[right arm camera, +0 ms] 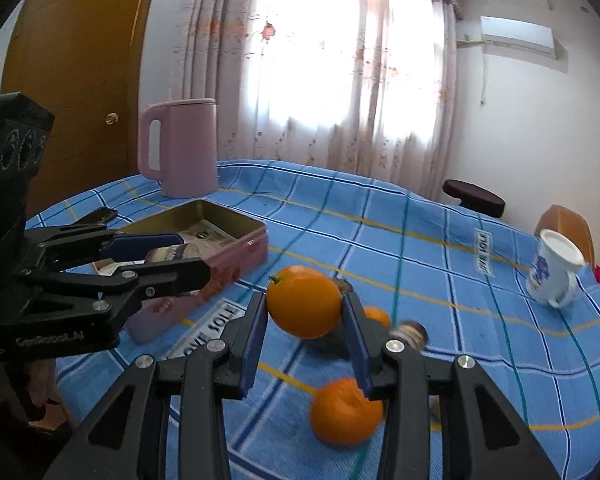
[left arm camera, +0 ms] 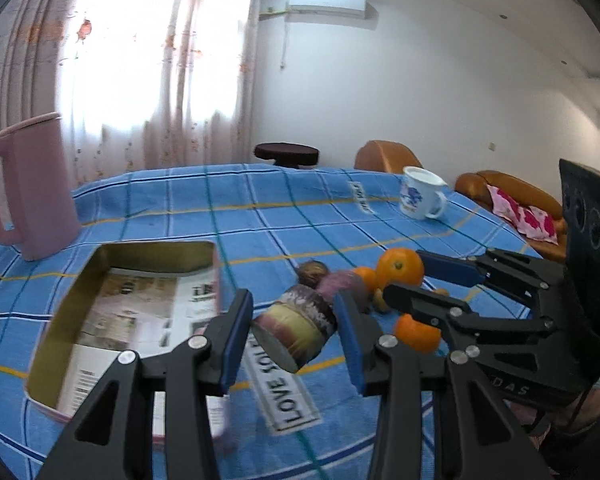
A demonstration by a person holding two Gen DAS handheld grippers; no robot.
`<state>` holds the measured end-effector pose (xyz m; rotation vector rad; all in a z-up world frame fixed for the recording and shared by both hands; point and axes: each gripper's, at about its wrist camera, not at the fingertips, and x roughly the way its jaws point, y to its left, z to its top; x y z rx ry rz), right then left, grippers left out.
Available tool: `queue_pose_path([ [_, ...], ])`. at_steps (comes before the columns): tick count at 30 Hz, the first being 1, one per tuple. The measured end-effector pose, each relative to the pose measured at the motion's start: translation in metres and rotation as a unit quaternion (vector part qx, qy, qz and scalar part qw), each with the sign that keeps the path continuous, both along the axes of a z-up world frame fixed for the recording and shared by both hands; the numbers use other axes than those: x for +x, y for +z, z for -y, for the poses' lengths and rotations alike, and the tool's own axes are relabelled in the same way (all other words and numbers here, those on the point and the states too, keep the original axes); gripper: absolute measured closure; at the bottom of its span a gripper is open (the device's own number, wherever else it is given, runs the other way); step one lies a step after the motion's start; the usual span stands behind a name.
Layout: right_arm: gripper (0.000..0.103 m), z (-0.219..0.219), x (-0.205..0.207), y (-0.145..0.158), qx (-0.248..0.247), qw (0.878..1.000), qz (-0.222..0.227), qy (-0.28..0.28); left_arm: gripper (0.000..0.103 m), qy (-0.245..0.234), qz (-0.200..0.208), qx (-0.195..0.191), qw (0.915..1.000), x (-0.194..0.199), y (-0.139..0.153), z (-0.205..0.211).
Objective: Organize fruits
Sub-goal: 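Carry the cylinder with the left tool over the pink tin while the right tool carries the orange there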
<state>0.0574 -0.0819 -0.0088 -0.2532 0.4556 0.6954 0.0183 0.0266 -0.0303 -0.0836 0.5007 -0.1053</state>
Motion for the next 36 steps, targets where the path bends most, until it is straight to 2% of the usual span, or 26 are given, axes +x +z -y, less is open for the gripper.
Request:
queue_pose_path([
  [19,0.063,-0.087,0.014,0.022,-0.024,0.997,0.008,0.072,0.059,0.087,-0.009,0.004,0.9962,0.013,0.000,-0.078],
  [36,0.063,-0.145,0.021,-0.007,-0.063,0.993,-0.013,0.102,0.059,0.121,-0.040,-0.004,0.9918,0.028,-0.016,-0.121],
])
